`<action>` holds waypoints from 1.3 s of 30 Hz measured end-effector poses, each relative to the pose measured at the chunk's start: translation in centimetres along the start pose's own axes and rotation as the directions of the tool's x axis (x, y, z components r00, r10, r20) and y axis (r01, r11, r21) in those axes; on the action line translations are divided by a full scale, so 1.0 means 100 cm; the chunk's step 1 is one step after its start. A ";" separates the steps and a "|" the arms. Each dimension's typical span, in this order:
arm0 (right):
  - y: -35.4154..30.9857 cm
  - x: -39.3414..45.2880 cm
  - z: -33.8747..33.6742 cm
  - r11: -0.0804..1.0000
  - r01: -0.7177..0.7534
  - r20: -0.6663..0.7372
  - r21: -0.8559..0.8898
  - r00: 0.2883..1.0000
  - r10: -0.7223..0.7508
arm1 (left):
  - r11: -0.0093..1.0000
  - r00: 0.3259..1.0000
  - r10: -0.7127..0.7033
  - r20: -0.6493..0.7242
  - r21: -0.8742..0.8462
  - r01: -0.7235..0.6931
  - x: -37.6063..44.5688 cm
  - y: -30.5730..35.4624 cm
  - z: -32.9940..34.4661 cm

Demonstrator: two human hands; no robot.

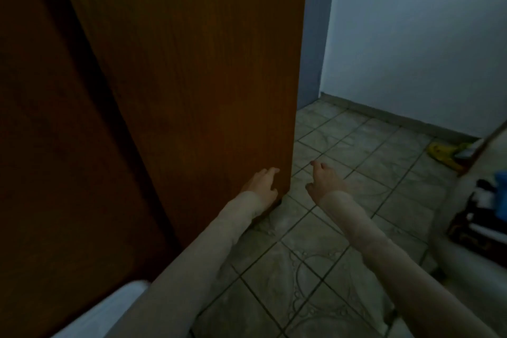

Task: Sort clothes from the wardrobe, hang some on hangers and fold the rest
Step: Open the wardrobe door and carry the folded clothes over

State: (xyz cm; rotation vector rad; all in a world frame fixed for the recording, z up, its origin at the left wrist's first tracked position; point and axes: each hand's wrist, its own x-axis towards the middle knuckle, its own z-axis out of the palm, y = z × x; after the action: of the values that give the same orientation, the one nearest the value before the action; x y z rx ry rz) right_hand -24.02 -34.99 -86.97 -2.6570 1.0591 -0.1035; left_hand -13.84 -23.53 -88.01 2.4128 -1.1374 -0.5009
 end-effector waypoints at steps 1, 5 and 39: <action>-0.004 0.002 -0.029 1.000 0.003 -0.008 -0.005 1.000 -0.003 | 1.000 1.000 0.000 0.008 -0.001 0.000 -0.001 0.017 -0.020; -0.018 -0.004 -0.145 0.998 -0.009 -0.011 -0.059 1.000 0.008 | 1.000 1.000 -0.008 0.004 -0.016 0.008 -0.014 0.089 -0.100; -0.238 -0.053 -0.750 0.925 0.336 -0.319 -0.179 0.869 -0.378 | 0.943 0.828 0.231 -0.511 0.326 -0.062 -0.205 0.420 -0.715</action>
State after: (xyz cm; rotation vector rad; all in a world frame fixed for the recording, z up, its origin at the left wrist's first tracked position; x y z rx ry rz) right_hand -24.65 -32.12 -8.20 -2.9886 0.6564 -0.6276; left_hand -17.96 -15.74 -3.05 2.4350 -1.1773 0.4276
